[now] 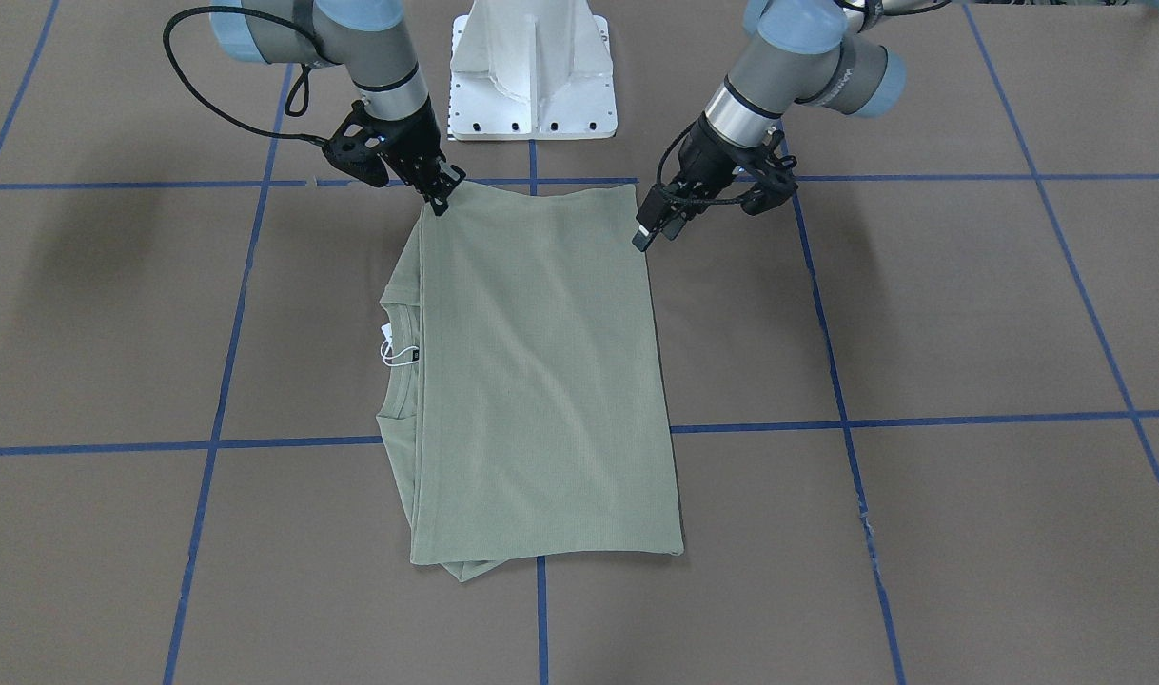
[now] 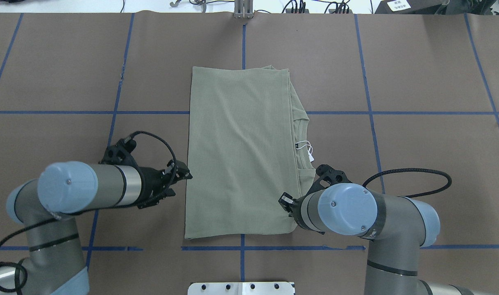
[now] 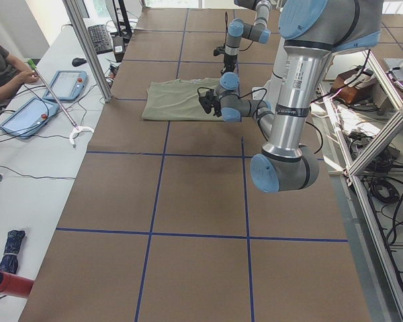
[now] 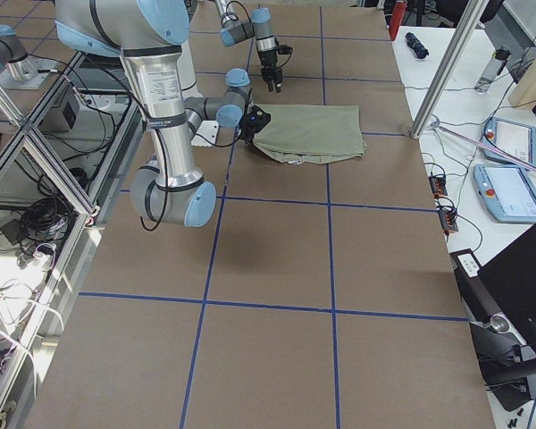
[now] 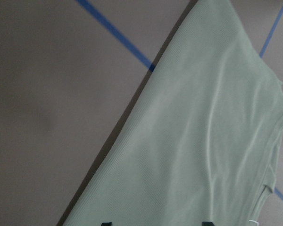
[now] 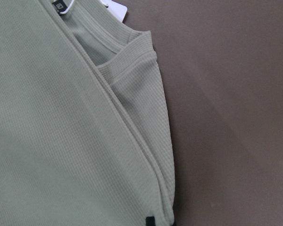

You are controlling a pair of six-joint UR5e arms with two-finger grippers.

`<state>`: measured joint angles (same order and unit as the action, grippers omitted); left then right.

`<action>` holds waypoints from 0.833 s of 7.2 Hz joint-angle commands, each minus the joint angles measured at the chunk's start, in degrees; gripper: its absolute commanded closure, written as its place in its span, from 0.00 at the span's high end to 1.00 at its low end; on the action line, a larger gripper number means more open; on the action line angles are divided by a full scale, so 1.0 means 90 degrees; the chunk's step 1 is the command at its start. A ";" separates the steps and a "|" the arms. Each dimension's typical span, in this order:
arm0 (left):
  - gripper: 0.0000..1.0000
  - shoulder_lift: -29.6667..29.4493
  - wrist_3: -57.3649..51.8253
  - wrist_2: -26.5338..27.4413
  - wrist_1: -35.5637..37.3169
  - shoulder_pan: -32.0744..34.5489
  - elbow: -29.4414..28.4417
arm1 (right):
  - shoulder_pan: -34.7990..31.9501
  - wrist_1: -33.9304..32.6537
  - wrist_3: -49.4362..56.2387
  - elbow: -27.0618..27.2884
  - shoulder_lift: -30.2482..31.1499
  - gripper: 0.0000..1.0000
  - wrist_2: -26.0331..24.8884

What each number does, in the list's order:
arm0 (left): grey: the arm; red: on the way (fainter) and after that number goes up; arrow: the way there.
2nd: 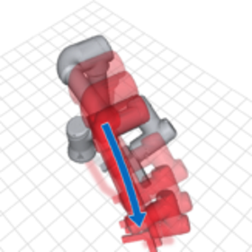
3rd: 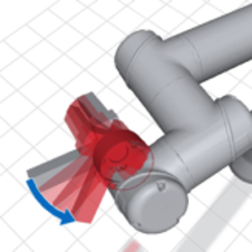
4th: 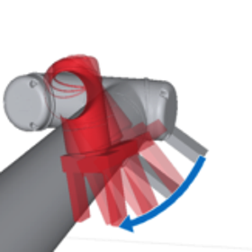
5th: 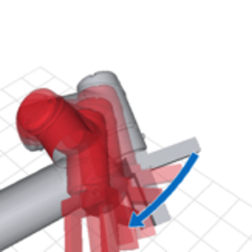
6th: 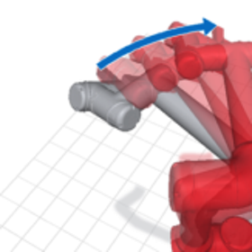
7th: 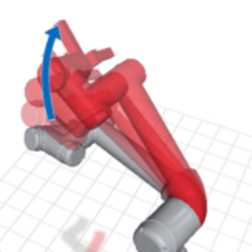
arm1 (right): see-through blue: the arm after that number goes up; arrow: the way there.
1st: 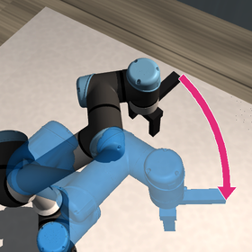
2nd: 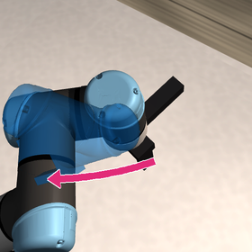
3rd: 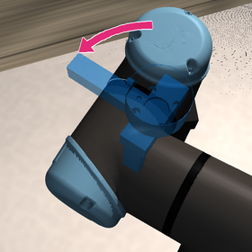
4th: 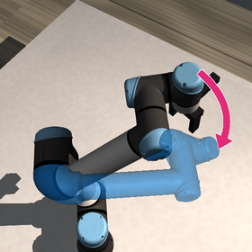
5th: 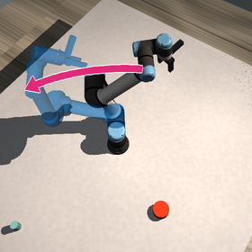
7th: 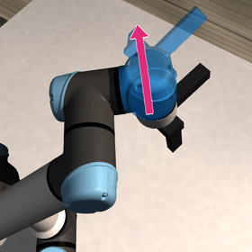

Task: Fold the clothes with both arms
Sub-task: 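Grasp both near corners of the shirt with left and right grippers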

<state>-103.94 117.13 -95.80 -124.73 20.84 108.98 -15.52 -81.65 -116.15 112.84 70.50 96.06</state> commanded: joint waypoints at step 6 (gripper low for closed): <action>0.48 -0.0062 0.0511 0.0244 0.0734 -0.1133 0.0068 | 0.0035 0.0000 -0.0004 0.0031 0.0038 0.00 0.0000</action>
<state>-104.48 121.70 -93.64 -118.14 10.95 109.82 -15.21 -81.65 -116.19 113.04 70.84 96.06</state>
